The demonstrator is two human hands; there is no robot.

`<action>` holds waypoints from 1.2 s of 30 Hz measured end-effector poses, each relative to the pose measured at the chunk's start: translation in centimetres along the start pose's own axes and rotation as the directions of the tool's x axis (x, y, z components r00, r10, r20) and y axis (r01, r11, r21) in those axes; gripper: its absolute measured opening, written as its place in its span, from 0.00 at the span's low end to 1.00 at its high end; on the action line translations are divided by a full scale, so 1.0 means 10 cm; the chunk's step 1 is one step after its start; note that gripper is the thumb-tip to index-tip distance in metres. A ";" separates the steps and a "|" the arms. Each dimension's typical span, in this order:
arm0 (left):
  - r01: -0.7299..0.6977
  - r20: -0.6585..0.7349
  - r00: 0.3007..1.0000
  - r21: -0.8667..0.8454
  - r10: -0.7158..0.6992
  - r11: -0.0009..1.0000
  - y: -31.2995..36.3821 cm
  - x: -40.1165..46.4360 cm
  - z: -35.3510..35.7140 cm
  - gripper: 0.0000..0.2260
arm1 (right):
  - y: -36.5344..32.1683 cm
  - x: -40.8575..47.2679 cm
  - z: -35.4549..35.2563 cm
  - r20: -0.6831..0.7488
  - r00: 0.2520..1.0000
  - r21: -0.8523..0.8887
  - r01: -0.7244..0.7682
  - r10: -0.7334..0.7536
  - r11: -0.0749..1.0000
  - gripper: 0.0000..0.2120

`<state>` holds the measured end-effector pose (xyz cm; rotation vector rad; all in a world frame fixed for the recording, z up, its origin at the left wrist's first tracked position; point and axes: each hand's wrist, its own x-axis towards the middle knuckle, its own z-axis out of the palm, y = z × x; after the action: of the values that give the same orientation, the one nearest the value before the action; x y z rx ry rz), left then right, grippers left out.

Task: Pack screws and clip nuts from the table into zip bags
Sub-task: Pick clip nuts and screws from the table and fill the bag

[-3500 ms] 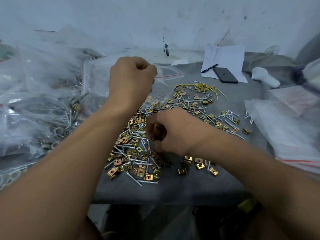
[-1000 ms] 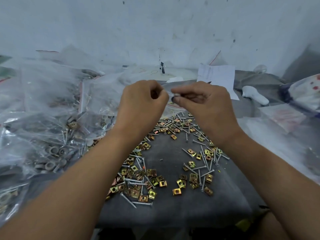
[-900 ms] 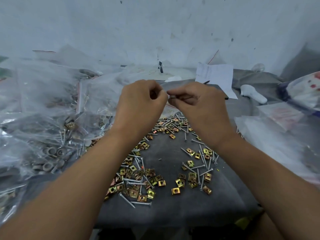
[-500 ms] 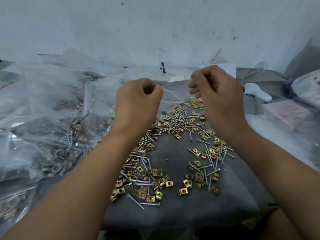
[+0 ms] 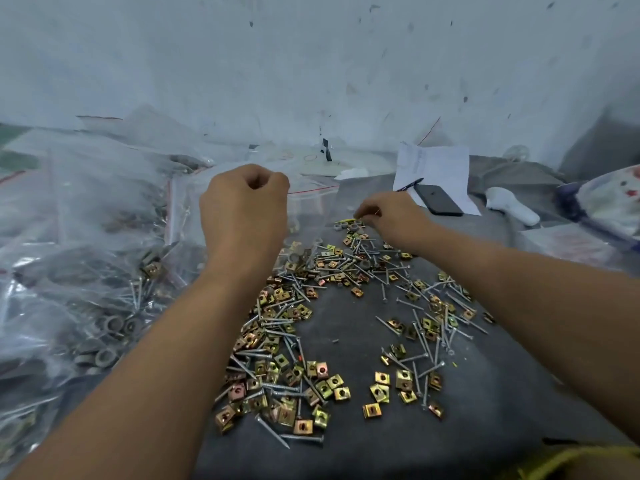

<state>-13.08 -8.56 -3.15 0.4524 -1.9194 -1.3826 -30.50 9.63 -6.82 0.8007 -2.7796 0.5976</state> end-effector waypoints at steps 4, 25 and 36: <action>0.053 -0.010 0.999 -0.020 -0.053 0.998 0.00 0.05 0.00 0.09 | 0.06 0.20 0.12 0.097 0.994 -0.099 -0.048 0.058 0.994 0.11; 0.044 -0.010 0.999 -0.052 -0.045 0.998 -0.09 0.19 0.01 0.12 | 0.10 0.52 0.38 0.109 0.994 -0.087 -0.021 0.031 0.996 0.12; 0.046 0.008 0.999 -0.037 -0.046 0.998 -0.07 0.17 -0.04 0.13 | -0.02 0.52 0.33 0.191 0.978 -0.227 0.133 -0.090 0.965 0.10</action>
<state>-14.08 -10.15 -3.11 0.4767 -1.8964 -1.4485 -34.97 5.63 -8.21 0.9914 -2.8655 0.1721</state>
